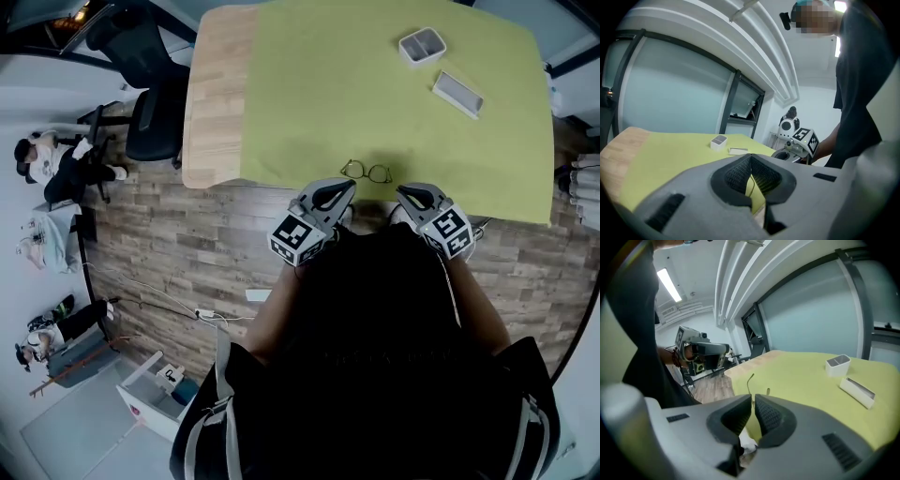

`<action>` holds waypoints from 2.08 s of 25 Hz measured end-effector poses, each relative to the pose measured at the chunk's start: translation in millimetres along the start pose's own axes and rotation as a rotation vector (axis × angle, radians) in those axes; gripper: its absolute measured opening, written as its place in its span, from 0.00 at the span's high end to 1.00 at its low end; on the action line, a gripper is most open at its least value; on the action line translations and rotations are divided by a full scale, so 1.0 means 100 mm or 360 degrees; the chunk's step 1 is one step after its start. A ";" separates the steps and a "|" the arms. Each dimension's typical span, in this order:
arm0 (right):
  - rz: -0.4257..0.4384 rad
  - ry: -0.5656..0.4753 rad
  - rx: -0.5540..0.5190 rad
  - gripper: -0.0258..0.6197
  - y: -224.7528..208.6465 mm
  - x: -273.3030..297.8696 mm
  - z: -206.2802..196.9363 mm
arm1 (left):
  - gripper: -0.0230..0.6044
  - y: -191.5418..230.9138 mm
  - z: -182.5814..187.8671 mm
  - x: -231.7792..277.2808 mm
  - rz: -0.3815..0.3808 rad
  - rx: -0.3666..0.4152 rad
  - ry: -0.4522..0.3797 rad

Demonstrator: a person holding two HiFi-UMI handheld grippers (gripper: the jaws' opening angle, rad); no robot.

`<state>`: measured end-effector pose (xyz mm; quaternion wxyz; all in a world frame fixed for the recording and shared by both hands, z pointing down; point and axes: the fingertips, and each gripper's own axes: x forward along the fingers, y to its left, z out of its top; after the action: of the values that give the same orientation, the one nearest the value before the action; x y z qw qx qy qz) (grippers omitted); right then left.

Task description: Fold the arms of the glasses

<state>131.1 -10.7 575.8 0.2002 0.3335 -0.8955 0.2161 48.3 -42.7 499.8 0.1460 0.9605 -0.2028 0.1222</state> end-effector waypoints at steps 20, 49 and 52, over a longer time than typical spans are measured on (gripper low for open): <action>0.0035 0.0278 -0.0033 0.89 -0.26 0.45 -0.47 | 0.93 0.20 -0.17 -0.11 0.0019 -0.0063 0.0041; 0.0153 0.0453 -0.0328 0.90 -0.07 1.01 -0.43 | 0.93 0.38 -0.20 -0.49 0.0099 -0.0079 0.0023; 0.0174 0.0458 -0.0329 0.90 -0.04 1.07 -0.42 | 0.93 0.40 -0.22 -0.52 0.0117 -0.0083 0.0047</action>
<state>68.0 -45.8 665.1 0.3474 0.2278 -0.8918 0.1790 -18.7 -51.7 514.3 0.1694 0.9464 -0.2388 0.1362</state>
